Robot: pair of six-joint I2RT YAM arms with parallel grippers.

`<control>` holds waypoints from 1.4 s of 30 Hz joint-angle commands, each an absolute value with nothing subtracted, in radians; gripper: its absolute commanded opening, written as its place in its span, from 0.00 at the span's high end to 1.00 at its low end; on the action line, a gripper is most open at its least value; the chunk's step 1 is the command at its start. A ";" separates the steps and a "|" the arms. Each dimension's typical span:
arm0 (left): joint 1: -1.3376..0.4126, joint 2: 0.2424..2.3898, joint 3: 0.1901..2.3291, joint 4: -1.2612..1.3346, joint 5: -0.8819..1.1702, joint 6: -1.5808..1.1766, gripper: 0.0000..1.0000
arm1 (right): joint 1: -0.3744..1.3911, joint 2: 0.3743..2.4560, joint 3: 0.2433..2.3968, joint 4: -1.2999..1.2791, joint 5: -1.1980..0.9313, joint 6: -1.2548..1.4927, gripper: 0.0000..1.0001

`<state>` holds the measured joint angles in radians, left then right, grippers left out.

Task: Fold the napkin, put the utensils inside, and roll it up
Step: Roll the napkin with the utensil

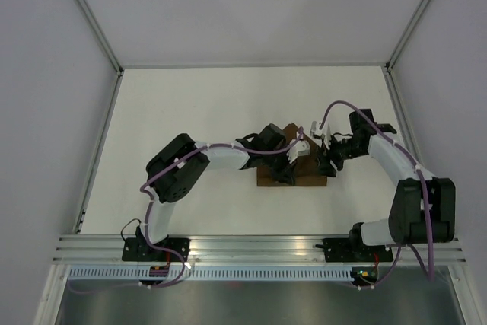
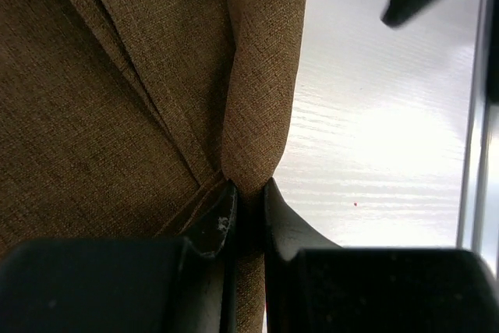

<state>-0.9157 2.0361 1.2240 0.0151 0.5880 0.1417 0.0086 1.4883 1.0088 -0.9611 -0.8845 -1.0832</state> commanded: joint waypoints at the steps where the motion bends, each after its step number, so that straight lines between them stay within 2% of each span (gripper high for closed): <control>1: -0.901 2.141 1.245 -0.212 0.710 0.091 0.98 | 0.053 1.307 0.792 -0.614 -0.766 -0.999 0.38; 7: -0.867 2.210 1.336 -0.262 0.793 0.025 0.98 | 0.265 1.124 0.543 -0.312 -0.513 -0.911 0.33; 13: -0.861 2.281 1.431 -0.330 0.834 -0.037 0.98 | 0.440 1.150 0.463 -0.161 -0.364 -0.884 0.32; 18: -0.859 2.302 1.460 -0.350 0.839 -0.071 0.98 | 0.514 1.195 0.442 -0.110 -0.301 -0.879 0.33; 21: -0.854 2.319 1.485 -0.383 0.841 -0.083 0.98 | 0.538 1.224 0.440 -0.106 -0.285 -0.871 0.39; 25: -0.848 2.332 1.512 -0.408 0.839 -0.124 0.95 | 0.551 1.247 0.452 -0.127 -0.278 -0.856 0.60; 27: -0.842 2.332 1.519 -0.413 0.819 -0.150 0.89 | 0.552 1.267 0.474 -0.150 -0.284 -0.851 0.69; 29: -0.836 2.315 1.523 -0.413 0.804 -0.182 0.84 | 0.551 1.296 0.494 -0.199 -0.291 -0.853 0.74; 30: -0.835 2.303 1.523 -0.411 0.790 -0.192 0.77 | 0.552 1.304 0.511 -0.230 -0.304 -0.854 0.78; 32: -0.831 2.280 1.525 -0.410 0.782 -0.206 0.72 | 0.551 1.328 0.531 -0.264 -0.319 -0.865 0.80; 33: -0.830 2.251 1.528 -0.405 0.776 -0.210 0.65 | 0.551 1.338 0.549 -0.293 -0.333 -0.867 0.82; 36: -0.819 2.201 1.540 -0.405 0.759 -0.230 0.58 | 0.540 1.376 0.604 -0.366 -0.373 -0.876 0.85; 42: -0.766 2.120 1.537 -0.397 0.703 -0.279 0.54 | 0.485 1.489 0.744 -0.538 -0.526 -0.916 0.86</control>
